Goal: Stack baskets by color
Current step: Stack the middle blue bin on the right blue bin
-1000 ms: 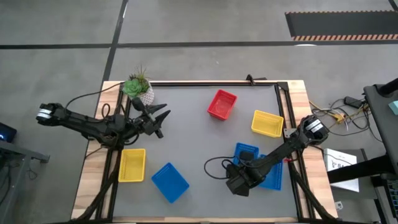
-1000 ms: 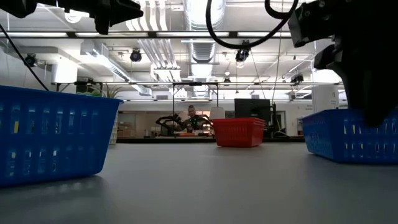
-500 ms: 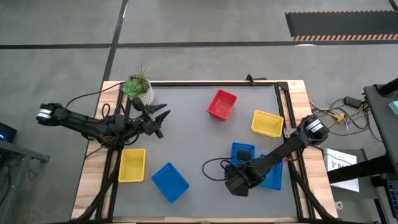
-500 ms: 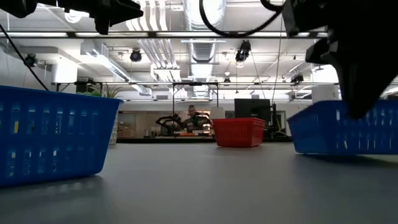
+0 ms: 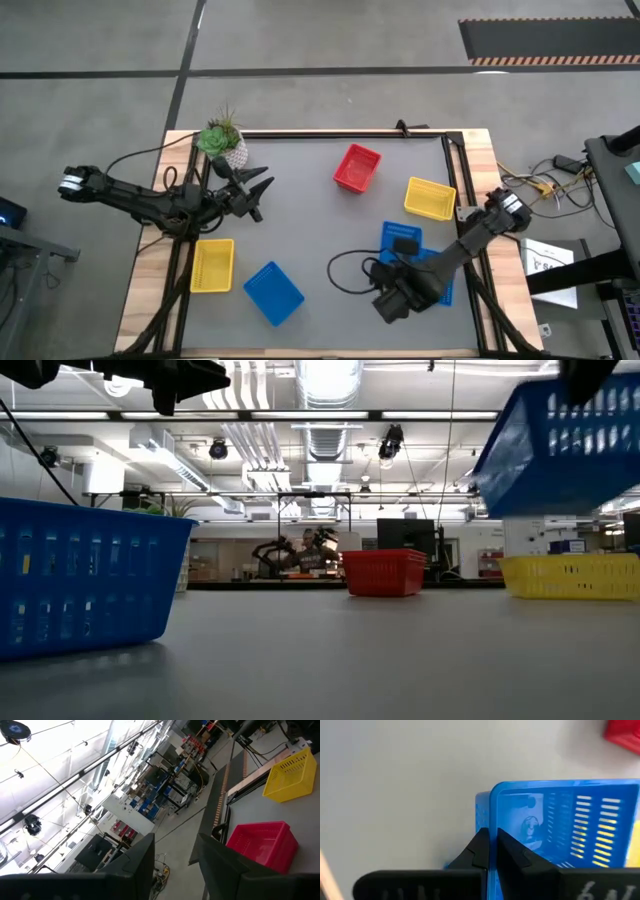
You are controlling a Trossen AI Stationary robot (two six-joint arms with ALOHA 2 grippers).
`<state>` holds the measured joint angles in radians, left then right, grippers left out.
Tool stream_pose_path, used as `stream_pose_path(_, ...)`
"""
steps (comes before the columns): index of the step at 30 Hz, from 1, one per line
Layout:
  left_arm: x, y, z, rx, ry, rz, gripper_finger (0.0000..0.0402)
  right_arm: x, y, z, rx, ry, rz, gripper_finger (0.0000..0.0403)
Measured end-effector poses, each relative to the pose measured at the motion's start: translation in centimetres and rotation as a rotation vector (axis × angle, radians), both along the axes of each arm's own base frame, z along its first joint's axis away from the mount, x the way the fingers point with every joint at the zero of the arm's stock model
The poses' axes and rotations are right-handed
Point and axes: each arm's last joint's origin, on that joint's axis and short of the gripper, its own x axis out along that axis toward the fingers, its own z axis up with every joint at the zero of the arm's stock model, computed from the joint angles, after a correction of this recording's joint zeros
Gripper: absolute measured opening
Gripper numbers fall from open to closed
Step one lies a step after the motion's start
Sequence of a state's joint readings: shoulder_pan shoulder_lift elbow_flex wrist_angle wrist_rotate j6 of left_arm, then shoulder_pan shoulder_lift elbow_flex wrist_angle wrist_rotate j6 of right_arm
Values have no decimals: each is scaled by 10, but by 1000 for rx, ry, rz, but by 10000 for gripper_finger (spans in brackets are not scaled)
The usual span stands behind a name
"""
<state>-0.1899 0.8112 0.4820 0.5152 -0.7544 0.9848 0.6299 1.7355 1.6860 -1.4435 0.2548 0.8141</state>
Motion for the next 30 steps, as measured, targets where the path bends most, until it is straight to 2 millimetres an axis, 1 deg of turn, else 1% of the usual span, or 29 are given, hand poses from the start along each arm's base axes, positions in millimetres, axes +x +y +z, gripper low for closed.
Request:
stream_pose_path(4,0,0,0,0,0,0,130,-20,14,20,-5,40,1,9)
stream_pose_path(8,0,0,0,0,0,0,130,-40,35,25,49,40,36,9)
stream_pose_path(15,0,0,0,0,0,0,130,-76,63,14,36,37,-7,9)
stream_pose_path(19,0,0,0,0,0,0,130,-91,70,3,0,40,-45,9)
stream_pose_path(24,0,0,0,-1,-1,0,130,-99,72,-13,-66,40,-31,9)
stream_pose_path(30,0,0,0,-5,-3,-1,130,-99,70,-25,-89,39,-32,9)
